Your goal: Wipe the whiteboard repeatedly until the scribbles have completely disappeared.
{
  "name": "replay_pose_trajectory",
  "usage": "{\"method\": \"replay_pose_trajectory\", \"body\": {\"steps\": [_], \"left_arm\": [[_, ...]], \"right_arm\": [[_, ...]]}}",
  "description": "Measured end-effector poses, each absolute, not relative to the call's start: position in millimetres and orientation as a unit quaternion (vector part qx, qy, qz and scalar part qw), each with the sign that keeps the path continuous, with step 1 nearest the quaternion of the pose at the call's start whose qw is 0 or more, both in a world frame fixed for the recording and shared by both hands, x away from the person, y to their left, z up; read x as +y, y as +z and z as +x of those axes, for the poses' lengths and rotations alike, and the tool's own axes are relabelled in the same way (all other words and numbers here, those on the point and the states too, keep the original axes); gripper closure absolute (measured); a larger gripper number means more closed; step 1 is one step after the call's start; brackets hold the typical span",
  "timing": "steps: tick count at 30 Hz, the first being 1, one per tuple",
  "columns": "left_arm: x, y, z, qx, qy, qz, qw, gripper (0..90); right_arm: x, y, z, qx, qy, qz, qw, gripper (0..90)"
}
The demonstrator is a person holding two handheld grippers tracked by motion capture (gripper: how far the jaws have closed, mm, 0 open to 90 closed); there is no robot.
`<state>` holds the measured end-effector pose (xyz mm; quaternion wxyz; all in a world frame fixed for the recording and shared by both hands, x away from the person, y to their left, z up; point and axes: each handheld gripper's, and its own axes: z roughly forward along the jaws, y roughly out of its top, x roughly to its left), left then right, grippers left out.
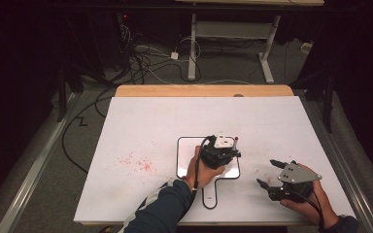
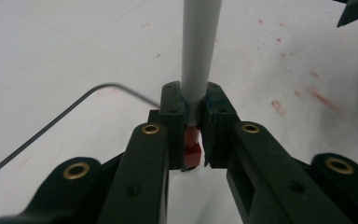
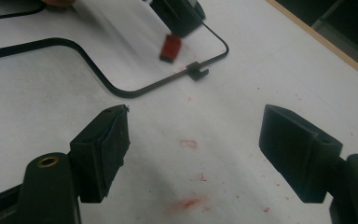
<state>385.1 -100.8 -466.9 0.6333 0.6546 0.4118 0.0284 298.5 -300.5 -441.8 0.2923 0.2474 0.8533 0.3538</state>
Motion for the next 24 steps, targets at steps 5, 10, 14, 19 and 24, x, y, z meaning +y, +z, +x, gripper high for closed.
{"method": "replay_pose_trajectory", "body": {"steps": [5,10,14,19,24], "left_arm": [[-110.5,-466.0,385.9,0.414,0.032,0.658,0.629,78.9],[-105.9,-466.4,388.9,0.417,0.052,0.659,0.624,79.0],[-94.6,-466.5,398.1,0.433,0.058,0.648,0.624,79.0],[-87.4,-466.5,412.2,0.449,0.066,0.636,0.624,79.0],[-93.3,-466.6,413.7,0.456,0.064,0.628,0.627,79.0]], "right_arm": [[-302.2,-441.4,297.8,0.853,0.355,0.247,0.293,24.9],[-302.6,-440.4,297.7,0.852,0.356,0.247,0.294,24.9],[-301.1,-440.6,296.9,0.854,0.353,0.244,0.294,24.9],[-300.4,-441.2,297.5,0.854,0.353,0.243,0.295,24.9],[-301.0,-441.6,297.6,0.854,0.352,0.245,0.295,24.9]]}}
